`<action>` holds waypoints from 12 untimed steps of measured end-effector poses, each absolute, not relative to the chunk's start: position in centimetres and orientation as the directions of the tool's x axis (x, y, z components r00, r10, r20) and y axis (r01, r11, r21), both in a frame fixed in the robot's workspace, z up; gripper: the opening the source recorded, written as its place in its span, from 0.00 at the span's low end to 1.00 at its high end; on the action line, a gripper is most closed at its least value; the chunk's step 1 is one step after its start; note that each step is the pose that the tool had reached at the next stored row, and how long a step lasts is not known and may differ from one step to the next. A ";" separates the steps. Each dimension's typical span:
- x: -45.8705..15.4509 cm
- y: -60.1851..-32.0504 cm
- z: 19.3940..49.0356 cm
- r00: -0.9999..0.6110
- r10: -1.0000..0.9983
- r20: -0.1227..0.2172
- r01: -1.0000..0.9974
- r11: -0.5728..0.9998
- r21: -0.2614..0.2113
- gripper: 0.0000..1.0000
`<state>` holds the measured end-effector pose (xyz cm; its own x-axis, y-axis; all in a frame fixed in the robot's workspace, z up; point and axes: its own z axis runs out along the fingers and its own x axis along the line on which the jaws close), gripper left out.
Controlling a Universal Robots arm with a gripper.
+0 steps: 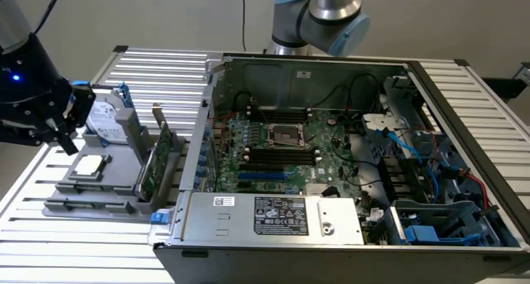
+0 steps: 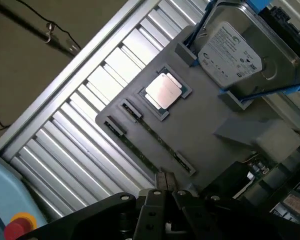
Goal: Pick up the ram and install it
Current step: 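Pick up the ram and move it above insertion slot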
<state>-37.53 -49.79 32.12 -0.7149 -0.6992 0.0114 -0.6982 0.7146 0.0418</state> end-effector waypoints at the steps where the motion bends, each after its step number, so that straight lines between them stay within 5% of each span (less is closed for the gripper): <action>1: -37.5 -49.8 32.1 -0.702 -0.712 0.011 -0.711 0.702 0.042 0.11; 12: -37.5 -49.8 31.6 -0.547 -0.837 0.011 -0.836 0.547 0.042 0.11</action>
<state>-37.53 -49.79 31.65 -0.5468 -0.8372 0.0114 -0.8363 0.5467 0.0418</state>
